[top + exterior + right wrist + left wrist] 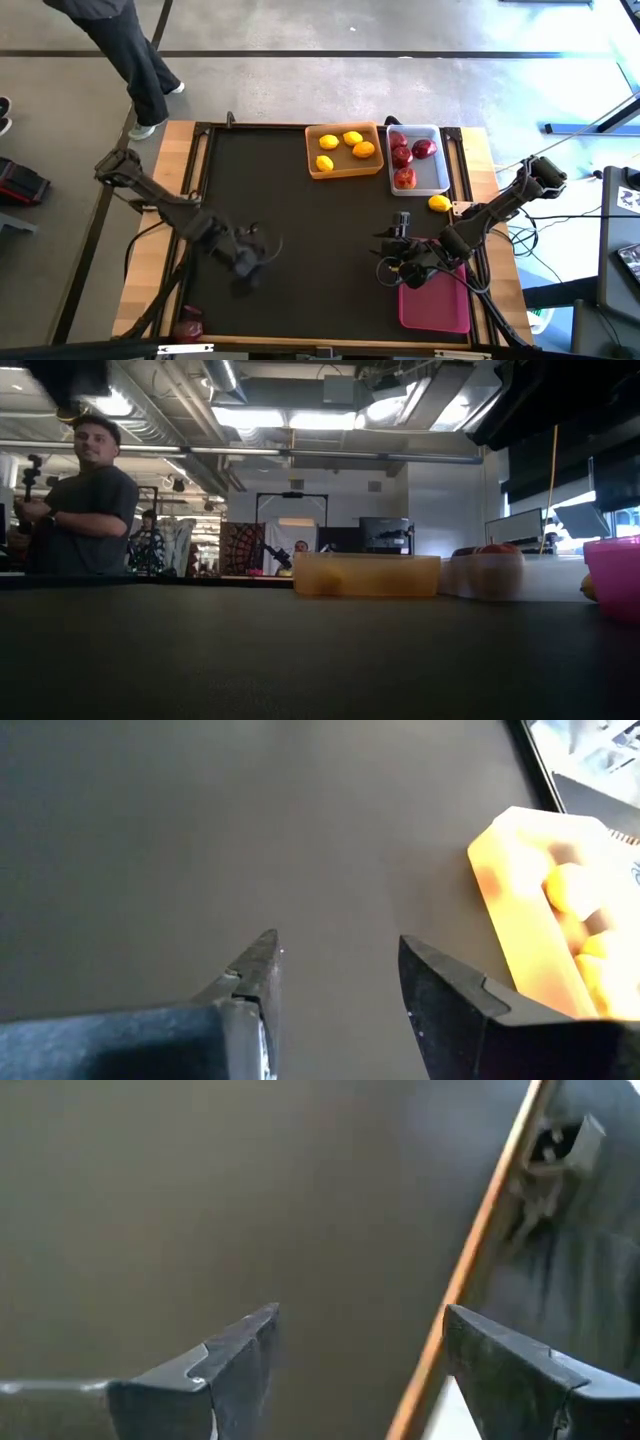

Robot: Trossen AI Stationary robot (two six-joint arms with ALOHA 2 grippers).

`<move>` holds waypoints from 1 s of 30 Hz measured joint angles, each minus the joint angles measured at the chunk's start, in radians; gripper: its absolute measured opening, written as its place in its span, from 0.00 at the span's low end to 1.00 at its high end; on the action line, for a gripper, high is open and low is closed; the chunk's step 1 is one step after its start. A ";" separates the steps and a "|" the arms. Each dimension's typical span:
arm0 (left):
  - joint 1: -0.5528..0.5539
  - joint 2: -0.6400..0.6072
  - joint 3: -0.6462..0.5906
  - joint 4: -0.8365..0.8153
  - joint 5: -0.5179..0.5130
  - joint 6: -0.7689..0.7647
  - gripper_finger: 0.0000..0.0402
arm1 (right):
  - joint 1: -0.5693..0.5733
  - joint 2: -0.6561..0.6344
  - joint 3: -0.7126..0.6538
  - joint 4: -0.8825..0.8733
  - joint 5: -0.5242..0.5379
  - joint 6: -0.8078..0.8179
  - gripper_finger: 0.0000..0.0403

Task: Sort produce into baskets
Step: Put the violet eggplant into the pink bin

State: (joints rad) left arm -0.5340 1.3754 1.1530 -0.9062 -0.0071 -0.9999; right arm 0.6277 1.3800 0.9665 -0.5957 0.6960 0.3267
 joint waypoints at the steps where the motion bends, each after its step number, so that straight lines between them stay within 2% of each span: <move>1: -0.030 0.000 0.000 -0.003 0.001 -0.046 0.68 | 0.000 0.000 0.000 0.000 0.000 -0.002 0.39; 12: -0.341 0.019 -0.002 -0.108 0.000 -0.587 0.68 | 0.000 0.000 0.000 0.047 0.000 0.013 0.39; 17: -0.407 0.065 -0.002 -0.109 0.022 -0.704 0.68 | 0.000 0.000 0.000 0.053 -0.009 0.009 0.41; 23: -0.409 0.150 -0.003 -0.098 0.188 -0.781 0.68 | -0.001 0.000 0.000 0.054 -0.034 0.027 0.51; 30: -0.412 0.248 -0.004 -0.092 0.280 -0.790 0.68 | 0.000 0.000 0.000 0.048 -0.034 0.027 0.54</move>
State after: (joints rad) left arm -0.9459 1.6231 1.1492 -0.9981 0.2734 -1.7901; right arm 0.6273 1.3800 0.9665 -0.5472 0.6617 0.3542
